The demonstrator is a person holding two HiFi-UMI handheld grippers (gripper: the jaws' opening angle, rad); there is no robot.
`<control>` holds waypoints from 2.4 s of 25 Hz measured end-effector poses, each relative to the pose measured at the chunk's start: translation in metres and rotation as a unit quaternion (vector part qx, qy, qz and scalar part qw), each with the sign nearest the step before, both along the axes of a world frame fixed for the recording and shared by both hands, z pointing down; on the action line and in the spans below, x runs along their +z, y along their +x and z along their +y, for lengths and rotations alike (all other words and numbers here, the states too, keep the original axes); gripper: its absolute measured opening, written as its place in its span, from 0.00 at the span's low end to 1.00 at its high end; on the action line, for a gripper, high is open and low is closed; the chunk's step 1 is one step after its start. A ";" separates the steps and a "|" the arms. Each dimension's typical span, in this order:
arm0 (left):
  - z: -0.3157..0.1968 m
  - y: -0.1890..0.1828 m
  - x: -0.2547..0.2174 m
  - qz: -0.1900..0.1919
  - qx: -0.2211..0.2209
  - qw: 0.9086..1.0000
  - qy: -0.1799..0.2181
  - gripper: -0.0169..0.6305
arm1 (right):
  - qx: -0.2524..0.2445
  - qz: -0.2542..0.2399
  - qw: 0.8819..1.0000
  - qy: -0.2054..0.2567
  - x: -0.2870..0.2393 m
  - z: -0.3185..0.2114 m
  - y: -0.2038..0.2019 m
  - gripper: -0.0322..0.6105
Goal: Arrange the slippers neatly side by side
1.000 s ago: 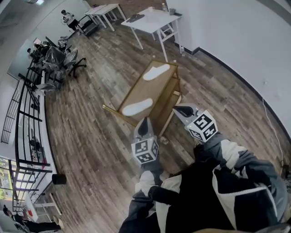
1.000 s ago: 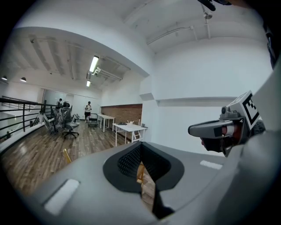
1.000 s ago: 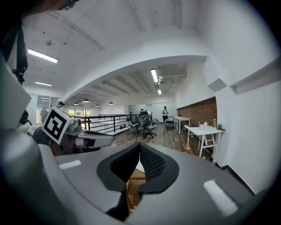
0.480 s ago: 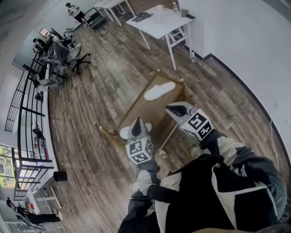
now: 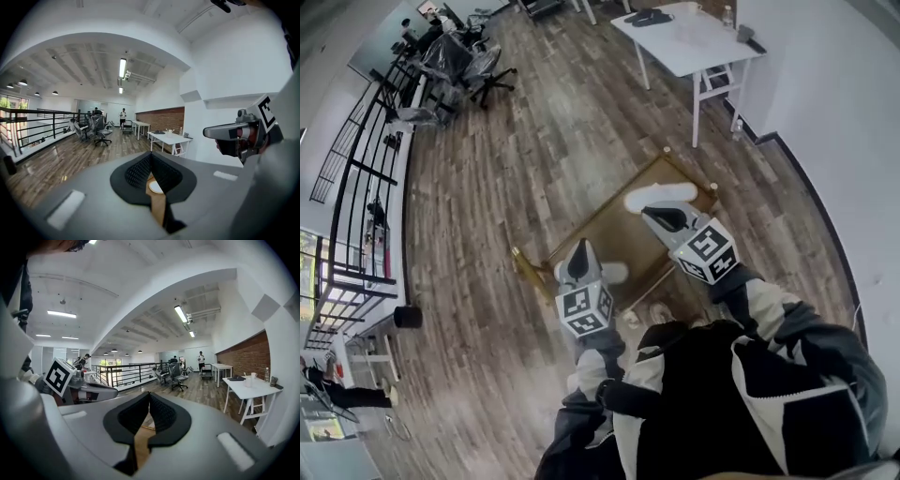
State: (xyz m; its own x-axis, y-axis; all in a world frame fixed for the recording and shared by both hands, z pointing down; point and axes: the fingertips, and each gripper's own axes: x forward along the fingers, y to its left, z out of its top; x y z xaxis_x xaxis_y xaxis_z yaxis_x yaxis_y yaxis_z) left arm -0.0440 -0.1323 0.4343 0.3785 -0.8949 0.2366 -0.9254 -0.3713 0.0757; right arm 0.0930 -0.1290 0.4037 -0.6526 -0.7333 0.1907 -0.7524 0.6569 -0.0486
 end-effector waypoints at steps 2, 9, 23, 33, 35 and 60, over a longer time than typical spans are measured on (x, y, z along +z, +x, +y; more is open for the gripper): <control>-0.015 -0.012 0.002 -0.001 -0.008 1.000 0.002 0.04 | -0.014 0.007 1.000 0.001 -0.004 -0.021 -0.018 0.07; -0.053 -0.060 -0.002 0.014 -0.066 0.998 0.018 0.04 | -0.049 0.014 0.999 0.014 -0.008 -0.074 -0.063 0.07; -0.040 -0.108 0.027 0.029 -0.224 0.974 -0.032 0.04 | -0.161 0.020 0.987 -0.009 0.013 -0.113 -0.093 0.07; -0.010 -0.108 0.178 0.062 -0.286 0.933 -0.211 0.21 | -0.199 0.034 0.979 -0.015 0.027 -0.111 -0.080 0.07; -0.002 -0.109 0.218 0.060 -0.300 0.916 -0.260 0.28 | -0.201 0.038 0.979 -0.018 0.030 -0.110 -0.076 0.07; -0.024 -0.124 0.328 0.040 -0.319 0.855 -0.407 0.40 | -0.152 0.069 0.986 -0.014 0.034 -0.118 -0.022 0.07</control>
